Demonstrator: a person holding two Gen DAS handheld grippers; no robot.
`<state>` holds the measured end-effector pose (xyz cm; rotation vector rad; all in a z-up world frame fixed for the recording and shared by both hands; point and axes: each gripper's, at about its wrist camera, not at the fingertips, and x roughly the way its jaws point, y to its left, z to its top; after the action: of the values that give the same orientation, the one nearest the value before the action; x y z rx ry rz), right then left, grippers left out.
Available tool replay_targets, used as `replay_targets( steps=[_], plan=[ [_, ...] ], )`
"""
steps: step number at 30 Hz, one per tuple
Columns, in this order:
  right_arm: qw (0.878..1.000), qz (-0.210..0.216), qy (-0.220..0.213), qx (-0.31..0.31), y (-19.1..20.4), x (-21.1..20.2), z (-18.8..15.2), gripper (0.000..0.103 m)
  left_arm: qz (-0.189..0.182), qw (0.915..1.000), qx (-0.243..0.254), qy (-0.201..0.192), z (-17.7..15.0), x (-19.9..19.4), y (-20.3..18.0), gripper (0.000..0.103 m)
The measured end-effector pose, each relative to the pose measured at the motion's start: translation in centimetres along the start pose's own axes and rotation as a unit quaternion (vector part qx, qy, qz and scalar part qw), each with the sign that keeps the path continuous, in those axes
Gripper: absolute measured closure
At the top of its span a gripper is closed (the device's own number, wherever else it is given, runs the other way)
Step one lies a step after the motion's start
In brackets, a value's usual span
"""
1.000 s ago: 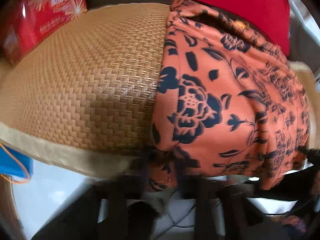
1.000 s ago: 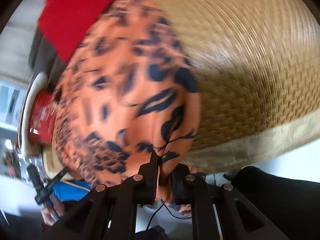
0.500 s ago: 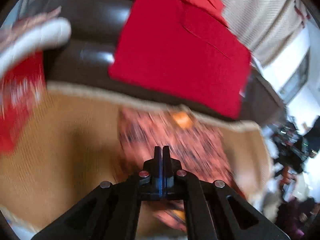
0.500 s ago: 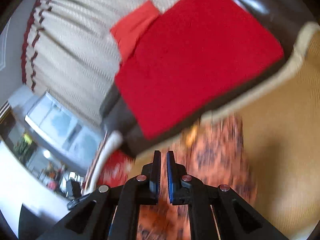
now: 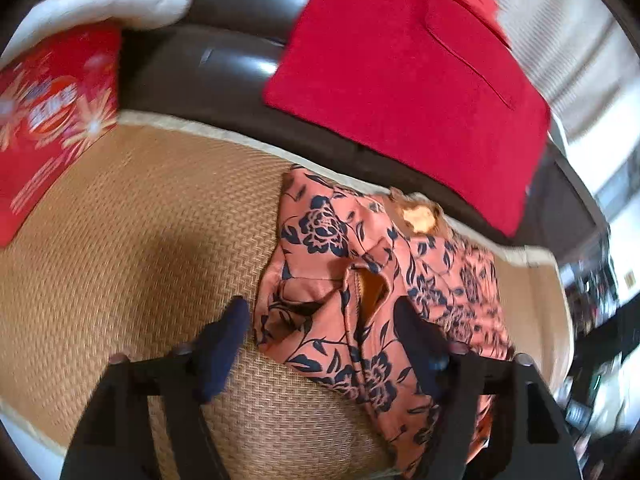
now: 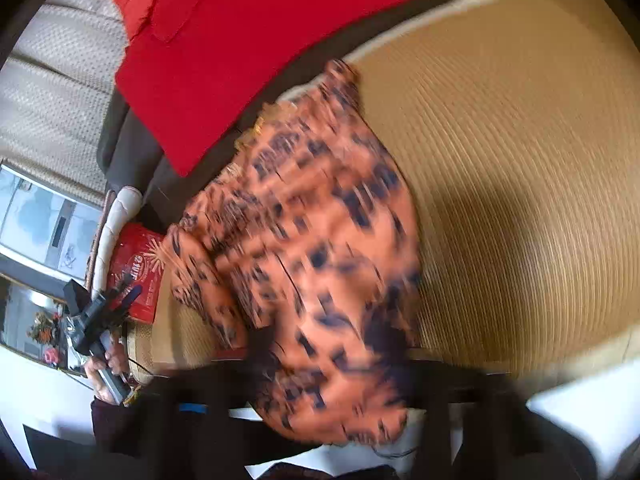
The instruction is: Fold small clothes
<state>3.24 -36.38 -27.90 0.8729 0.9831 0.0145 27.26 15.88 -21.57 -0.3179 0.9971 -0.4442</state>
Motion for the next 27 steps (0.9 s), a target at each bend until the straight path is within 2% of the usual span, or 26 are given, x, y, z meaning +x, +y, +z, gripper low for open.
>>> replay_targets(
  steps=[2, 5, 8, 12, 14, 15, 16, 17, 18, 21, 27],
  plan=[
    [0.999, -0.006, -0.029, 0.037, -1.8, -0.2, -2.0, 0.015, -0.011, 0.9999, -0.003, -0.001, 0.6, 0.4, -1.3, 0.025],
    [0.997, -0.021, -0.02, 0.066, -3.7, 0.3, -3.4, 0.015, 0.014, 0.9995, 0.024, -0.011, 2.6, 1.2, -3.6, 0.023],
    [0.995, -0.023, -0.021, 0.097, -5.4, 0.9, -4.9, 0.015, 0.027, 0.9976, 0.057, 0.029, 3.9, 4.3, -5.7, 0.021],
    [0.993, -0.027, -0.006, 0.114, -7.0, 2.3, -5.9, 0.015, 0.054, 0.9932, 0.091, 0.048, 4.9, 8.4, -7.4, 0.021],
    [0.991, -0.029, -0.01, 0.126, -7.7, 2.7, -6.2, 0.015, 0.066, 0.9895, 0.105, 0.075, 5.0, 10.6, -7.9, 0.022],
    [0.991, -0.03, -0.01, 0.129, -7.9, 3.0, -6.5, 0.015, 0.066, 0.9876, 0.111, 0.088, 4.9, 11.4, -8.1, 0.027],
    [0.991, -0.03, -0.01, 0.131, -8.0, 3.8, -6.4, 0.015, 0.064, 0.9857, 0.116, 0.104, 4.6, 12.1, -8.2, 0.036],
    [0.991, -0.026, -0.01, 0.134, -8.2, 4.0, -6.7, 0.015, 0.063, 0.9838, 0.119, 0.118, 4.2, 12.7, -8.2, 0.066],
    [0.99, -0.021, -0.008, 0.138, -8.3, 4.4, -7.0, 0.015, 0.067, 0.9812, 0.124, 0.132, 3.7, 13.2, -8.3, 0.082],
    [0.989, -0.016, 0.002, 0.148, -9.0, 5.2, -7.9, 0.015, 0.09, 0.975, 0.142, 0.145, 2.2, 13.9, -8.2, 0.092],
    [0.99, 0.031, 0.016, 0.137, -7.1, 7.6, -9.2, 0.015, 0.068, 0.9826, 0.131, 0.113, 1.4, 10.0, -8.0, 0.094]
  ],
)
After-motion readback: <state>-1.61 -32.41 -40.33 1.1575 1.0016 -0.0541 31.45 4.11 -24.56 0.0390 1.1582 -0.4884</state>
